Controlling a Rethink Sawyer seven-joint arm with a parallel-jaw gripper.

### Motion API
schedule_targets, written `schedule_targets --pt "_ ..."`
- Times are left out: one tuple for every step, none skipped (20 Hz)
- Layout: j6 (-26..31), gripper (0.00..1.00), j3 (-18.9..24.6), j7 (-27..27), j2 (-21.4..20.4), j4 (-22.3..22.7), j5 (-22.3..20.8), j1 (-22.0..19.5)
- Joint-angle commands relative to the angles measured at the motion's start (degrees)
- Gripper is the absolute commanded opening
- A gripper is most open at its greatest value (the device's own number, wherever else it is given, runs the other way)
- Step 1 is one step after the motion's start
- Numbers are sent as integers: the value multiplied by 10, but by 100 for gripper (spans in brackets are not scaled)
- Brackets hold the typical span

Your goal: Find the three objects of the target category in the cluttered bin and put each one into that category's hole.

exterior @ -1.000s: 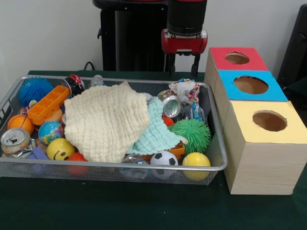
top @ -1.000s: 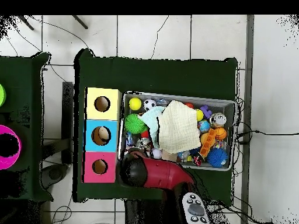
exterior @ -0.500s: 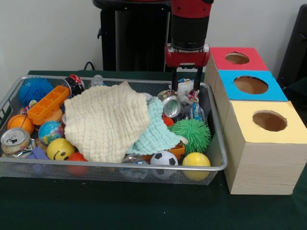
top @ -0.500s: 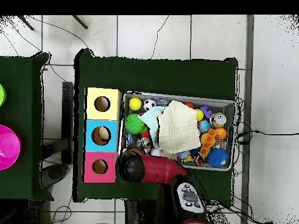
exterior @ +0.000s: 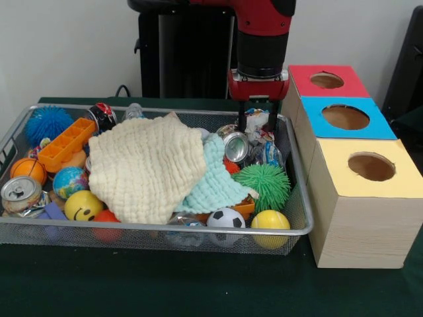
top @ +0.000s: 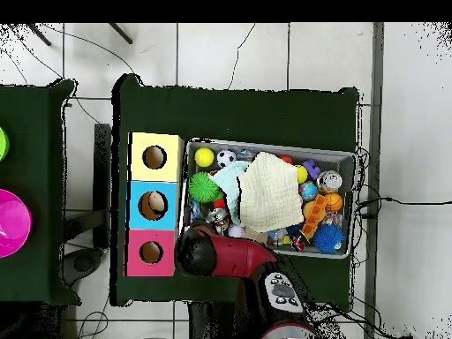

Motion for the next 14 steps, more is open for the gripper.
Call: schedule_targets --pt "-3 100 11 116 34 -51 36 5" --pt "5 100 11 116 35 -49 38 6" --pt "14 100 9 118 36 -46 41 6" --pt "18 100 12 117 38 -44 43 4" --pt "21 100 12 118 40 -42 45 4" --pt "23 100 13 119 41 -41 47 4" --pt "27 100 11 118 42 -40 48 6" --pt "31 100 10 118 43 -39 50 8" --pt "40 100 6 116 45 -41 52 11" --pt "48 100 2 115 46 -42 54 14" --pt "54 100 -2 114 49 -43 56 18" --pt "58 100 -5 113 52 -44 58 20" --pt "55 100 -6 113 55 -44 60 20" --pt "52 100 -7 113 58 -44 61 20"
